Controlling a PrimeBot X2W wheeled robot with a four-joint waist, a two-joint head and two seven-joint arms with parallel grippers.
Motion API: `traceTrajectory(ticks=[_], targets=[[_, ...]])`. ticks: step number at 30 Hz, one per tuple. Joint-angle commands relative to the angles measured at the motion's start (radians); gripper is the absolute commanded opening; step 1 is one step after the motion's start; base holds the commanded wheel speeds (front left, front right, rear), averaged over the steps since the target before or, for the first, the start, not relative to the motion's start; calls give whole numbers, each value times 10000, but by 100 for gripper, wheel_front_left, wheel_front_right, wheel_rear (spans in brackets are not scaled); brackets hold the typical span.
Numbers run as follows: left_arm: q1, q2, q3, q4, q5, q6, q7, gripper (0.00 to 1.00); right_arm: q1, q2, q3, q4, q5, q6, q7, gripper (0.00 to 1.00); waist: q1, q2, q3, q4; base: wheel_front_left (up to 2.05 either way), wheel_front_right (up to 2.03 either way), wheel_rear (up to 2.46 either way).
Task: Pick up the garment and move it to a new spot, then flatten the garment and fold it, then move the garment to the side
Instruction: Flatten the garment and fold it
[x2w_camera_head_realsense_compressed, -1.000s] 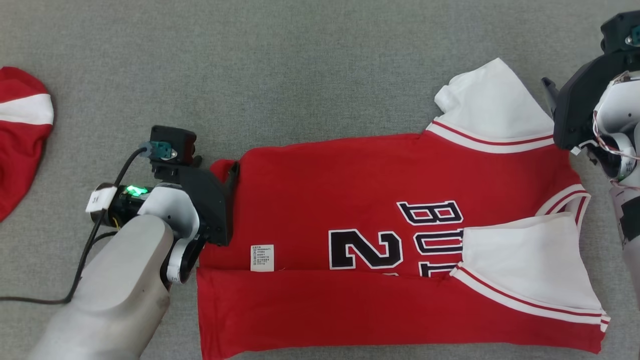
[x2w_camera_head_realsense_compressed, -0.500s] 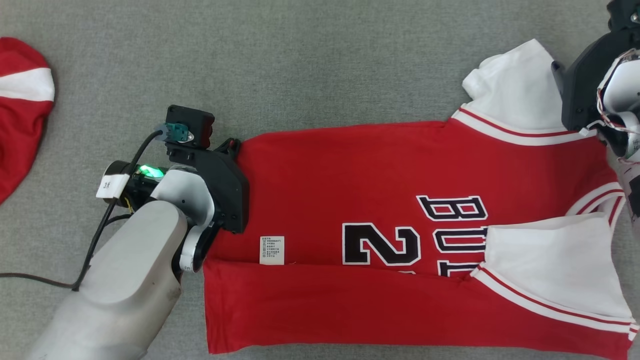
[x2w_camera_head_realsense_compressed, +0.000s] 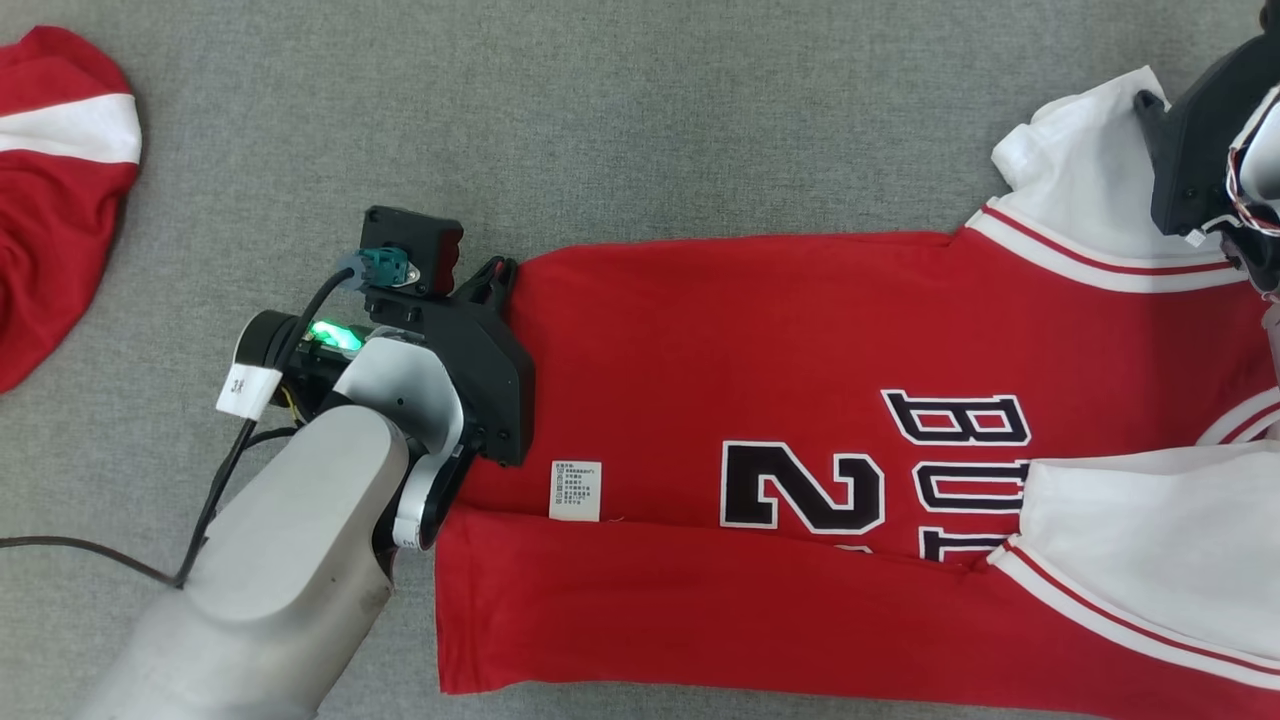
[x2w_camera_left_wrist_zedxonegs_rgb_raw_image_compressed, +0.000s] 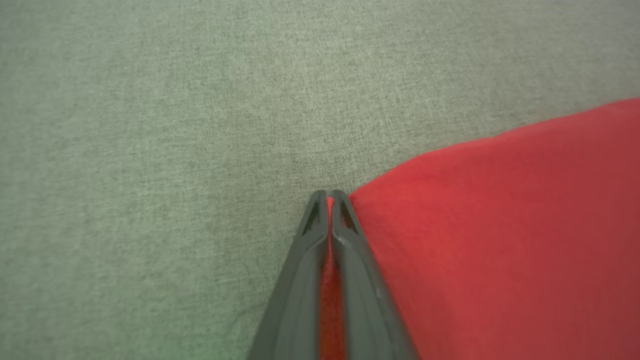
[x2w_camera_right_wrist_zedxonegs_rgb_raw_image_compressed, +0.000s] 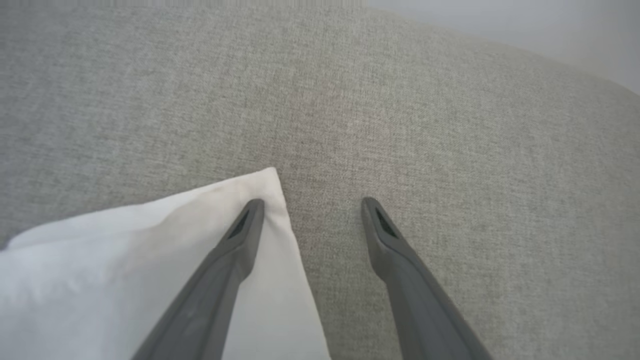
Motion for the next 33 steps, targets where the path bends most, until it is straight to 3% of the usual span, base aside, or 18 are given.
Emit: traceTrajectory(ticks=[1, 9, 13, 14, 15, 23, 33], targets=[[766, 33, -266, 361, -160, -4, 235, 0, 73, 80, 33, 101, 46, -18, -79, 100, 0, 1, 46, 38, 0, 0, 0], [790, -15, -240, 314, -312, 28, 159, 0, 287, 611, 141, 570, 846, 17, 233, 100, 0, 1, 35, 113, 0, 0, 0], [722, -69, -292, 323, -281, 0, 140, 0, 387, 465, 419, 797, 957, 18, 400, 100, 0, 1, 52, 156, 0, 0, 0], [707, -67, -289, 338, -291, 0, 131, 0, 392, 440, 459, 812, 943, 18, 418, 44, 0, 1, 47, 152, 0, 0, 0], [695, -61, -285, 352, -301, 4, 122, 0, 377, 370, 472, 804, 925, 18, 345, 0, 0, 1, 43, 144, 0, 0, 0], [658, 23, -97, 553, -234, 110, -370, 0, 114, 67, 305, 569, 740, -24, -852, 0, 0, 1, -102, -21, 0, 0, 0], [345, 78, 414, 689, 32, 273, -2151, 0, 366, 268, -257, 193, 654, -21, -3669, 0, 0, 1, -668, -342, 0, 0, 0]])
